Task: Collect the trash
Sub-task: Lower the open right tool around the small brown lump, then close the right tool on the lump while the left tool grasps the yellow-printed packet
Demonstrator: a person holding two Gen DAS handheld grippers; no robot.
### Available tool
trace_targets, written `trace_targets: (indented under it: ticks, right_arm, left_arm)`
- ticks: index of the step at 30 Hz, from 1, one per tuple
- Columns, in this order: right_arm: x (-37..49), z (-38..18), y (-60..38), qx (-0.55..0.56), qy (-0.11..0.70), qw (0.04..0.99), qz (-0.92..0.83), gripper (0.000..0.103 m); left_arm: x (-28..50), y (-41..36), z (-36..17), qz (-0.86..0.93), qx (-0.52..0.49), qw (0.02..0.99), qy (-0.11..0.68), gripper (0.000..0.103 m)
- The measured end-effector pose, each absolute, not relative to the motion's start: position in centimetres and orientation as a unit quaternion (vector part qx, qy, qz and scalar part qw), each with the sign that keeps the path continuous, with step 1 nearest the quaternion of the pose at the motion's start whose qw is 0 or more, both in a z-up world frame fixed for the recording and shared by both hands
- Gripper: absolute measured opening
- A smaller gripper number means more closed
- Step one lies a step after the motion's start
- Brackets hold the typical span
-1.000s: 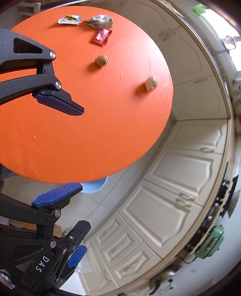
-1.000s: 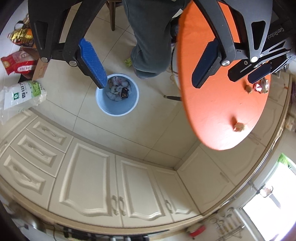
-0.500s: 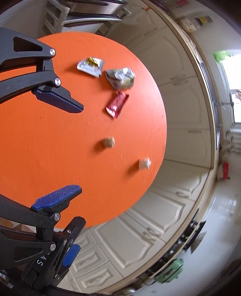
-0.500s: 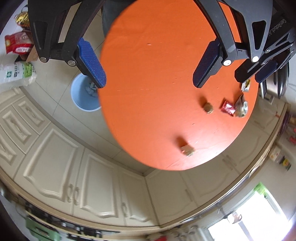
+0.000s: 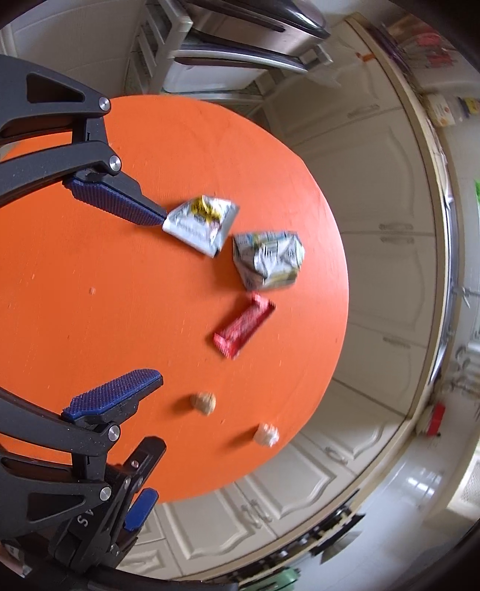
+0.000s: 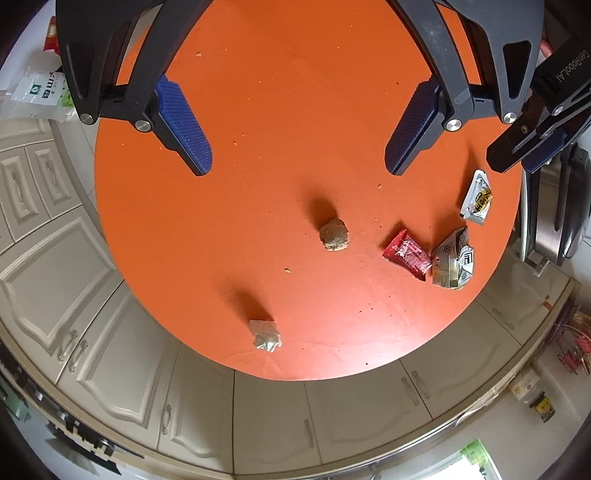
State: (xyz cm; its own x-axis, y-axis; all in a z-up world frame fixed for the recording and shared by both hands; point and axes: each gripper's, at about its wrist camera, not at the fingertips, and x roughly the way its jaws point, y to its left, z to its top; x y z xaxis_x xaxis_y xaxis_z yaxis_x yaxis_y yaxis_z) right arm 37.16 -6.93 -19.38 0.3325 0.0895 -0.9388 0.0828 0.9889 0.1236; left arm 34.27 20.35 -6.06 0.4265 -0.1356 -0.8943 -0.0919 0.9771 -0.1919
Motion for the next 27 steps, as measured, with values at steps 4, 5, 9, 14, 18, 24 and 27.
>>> trace_targets:
  ticks: [4, 5, 9, 14, 18, 24, 27]
  right_arm:
    - [39.5, -20.5, -5.3, 0.063, 0.587, 0.807, 0.013, 0.096]
    - [40.1, -20.9, -4.9, 0.057, 0.589, 0.806, 0.015, 0.096]
    - [41.9, -22.2, -3.6, 0.039, 0.595, 0.803, 0.022, 0.090]
    - [43.6, -24.2, -2.5, 0.030, 0.615, 0.787, 0.029, 0.076]
    - [44.1, -25.4, -2.0, 0.019, 0.626, 0.779, 0.027, 0.054]
    - [44.0, -25.3, -1.7, 0.007, 0.617, 0.786, 0.031, 0.025]
    - [43.8, -25.3, -2.1, 0.020, 0.617, 0.786, 0.036, 0.025]
  left_arm:
    - [36.0, 23.0, -7.1, 0.000, -0.127, 0.825, 0.550, 0.076]
    - [36.3, 23.6, -7.4, 0.004, -0.131, 0.823, 0.553, 0.076]
    - [40.2, 24.4, -9.0, 0.020, -0.143, 0.814, 0.563, 0.076]
    - [42.0, 25.3, -11.0, 0.022, -0.157, 0.799, 0.580, 0.076]
    - [43.3, 25.4, -12.6, 0.020, -0.162, 0.792, 0.588, 0.076]
    - [44.7, 25.7, -14.2, 0.019, -0.179, 0.784, 0.594, 0.076]
    - [45.0, 25.4, -14.7, 0.010, -0.180, 0.795, 0.580, 0.075]
